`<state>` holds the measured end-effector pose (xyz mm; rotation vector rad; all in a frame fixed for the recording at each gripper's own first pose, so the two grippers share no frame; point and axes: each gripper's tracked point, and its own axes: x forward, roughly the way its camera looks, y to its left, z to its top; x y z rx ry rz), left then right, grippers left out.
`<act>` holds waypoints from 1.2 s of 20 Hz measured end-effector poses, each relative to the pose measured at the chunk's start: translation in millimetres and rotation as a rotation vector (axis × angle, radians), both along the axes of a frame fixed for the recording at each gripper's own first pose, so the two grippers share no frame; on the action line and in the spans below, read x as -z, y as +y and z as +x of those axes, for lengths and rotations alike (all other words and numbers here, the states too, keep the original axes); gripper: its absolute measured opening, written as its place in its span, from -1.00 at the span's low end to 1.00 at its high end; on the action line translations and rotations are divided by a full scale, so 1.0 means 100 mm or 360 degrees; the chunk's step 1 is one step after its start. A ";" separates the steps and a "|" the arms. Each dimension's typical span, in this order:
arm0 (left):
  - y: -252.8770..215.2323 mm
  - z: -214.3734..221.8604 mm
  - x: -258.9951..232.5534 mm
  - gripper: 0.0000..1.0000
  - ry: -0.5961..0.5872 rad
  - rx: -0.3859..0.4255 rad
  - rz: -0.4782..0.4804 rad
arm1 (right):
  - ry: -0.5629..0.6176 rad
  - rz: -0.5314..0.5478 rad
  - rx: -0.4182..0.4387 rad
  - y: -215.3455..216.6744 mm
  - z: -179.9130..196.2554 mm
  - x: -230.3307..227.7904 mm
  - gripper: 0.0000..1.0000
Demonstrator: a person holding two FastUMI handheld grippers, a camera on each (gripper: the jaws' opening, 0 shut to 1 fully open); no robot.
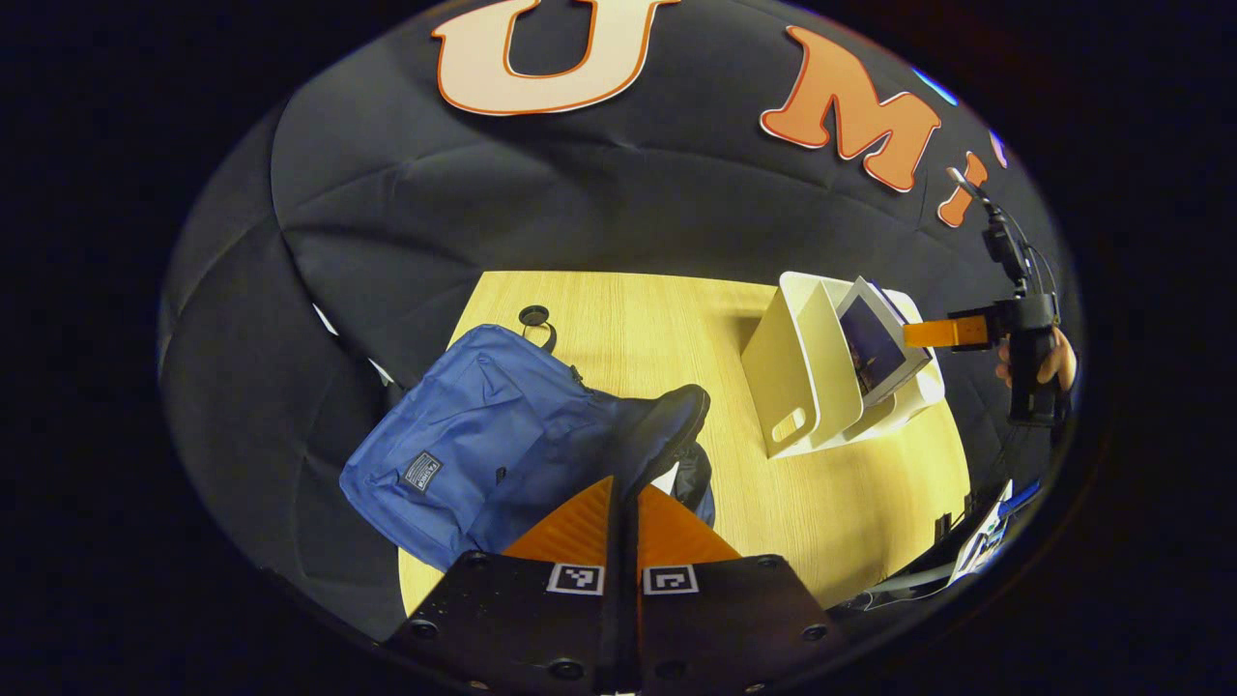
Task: Open the schoolbag, grab two books from the bookshelf and put them into the schoolbag.
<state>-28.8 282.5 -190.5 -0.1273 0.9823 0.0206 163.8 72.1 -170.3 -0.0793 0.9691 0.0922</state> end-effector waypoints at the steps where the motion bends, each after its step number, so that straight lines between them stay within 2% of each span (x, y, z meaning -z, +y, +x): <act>1: 0.00 -0.01 0.01 -0.99 0.0007 0.0000 -0.0004 | 0.0047 -0.0013 0.0001 -0.02 0.06 0.10 0.95; 5: 0.03 -0.05 0.00 -0.99 0.0019 -0.0009 -0.0005 | 0.0215 -0.0008 -0.0031 0.01 0.23 0.30 0.90; 7: 0.03 -0.03 0.05 -0.99 0.0024 -0.0004 -0.0003 | 0.0295 -0.0062 -0.0078 -0.02 0.29 0.35 0.76; 8: 0.02 -0.02 0.06 -0.99 0.0027 -0.0003 -0.0004 | 0.0316 -0.0088 -0.0095 -0.02 0.33 0.36 0.67; 9: 0.02 0.00 0.07 -0.99 0.0031 -0.0005 -0.0008 | 0.0340 -0.0112 -0.0109 -0.02 0.36 0.39 0.42; 10: 0.01 0.00 0.08 -0.99 0.0034 -0.0004 -0.0010 | 0.0360 -0.0120 -0.0116 -0.01 0.38 0.40 0.48; 11: 0.01 0.01 0.10 -0.99 0.0037 -0.0008 -0.0012 | 0.0389 -0.0127 -0.0125 -0.01 0.40 0.40 0.43; 12: 0.01 0.01 0.11 -0.99 0.0039 -0.0008 -0.0012 | 0.0415 -0.0136 -0.0126 0.00 0.41 0.40 0.29; 14: 0.02 0.02 0.12 -0.99 0.0040 -0.0011 -0.0011 | 0.0476 -0.0178 -0.0148 0.01 0.41 0.50 0.25; 15: 0.03 0.02 0.13 -0.99 0.0038 -0.0015 -0.0011 | 0.0508 -0.0190 -0.0163 0.01 0.39 0.57 0.01; 16: 0.02 0.02 0.13 -0.98 0.0037 -0.0016 -0.0014 | 0.0522 -0.0196 -0.0162 0.03 0.39 0.55 -0.10; 20: 0.01 0.01 0.15 -0.99 0.0042 -0.0026 -0.0028 | 0.0578 -0.0203 -0.0158 0.03 0.36 0.62 -0.17; 24: 0.00 0.00 0.18 -0.99 0.0041 -0.0014 -0.0033 | 0.0585 -0.0115 -0.0126 0.00 0.34 0.54 -0.29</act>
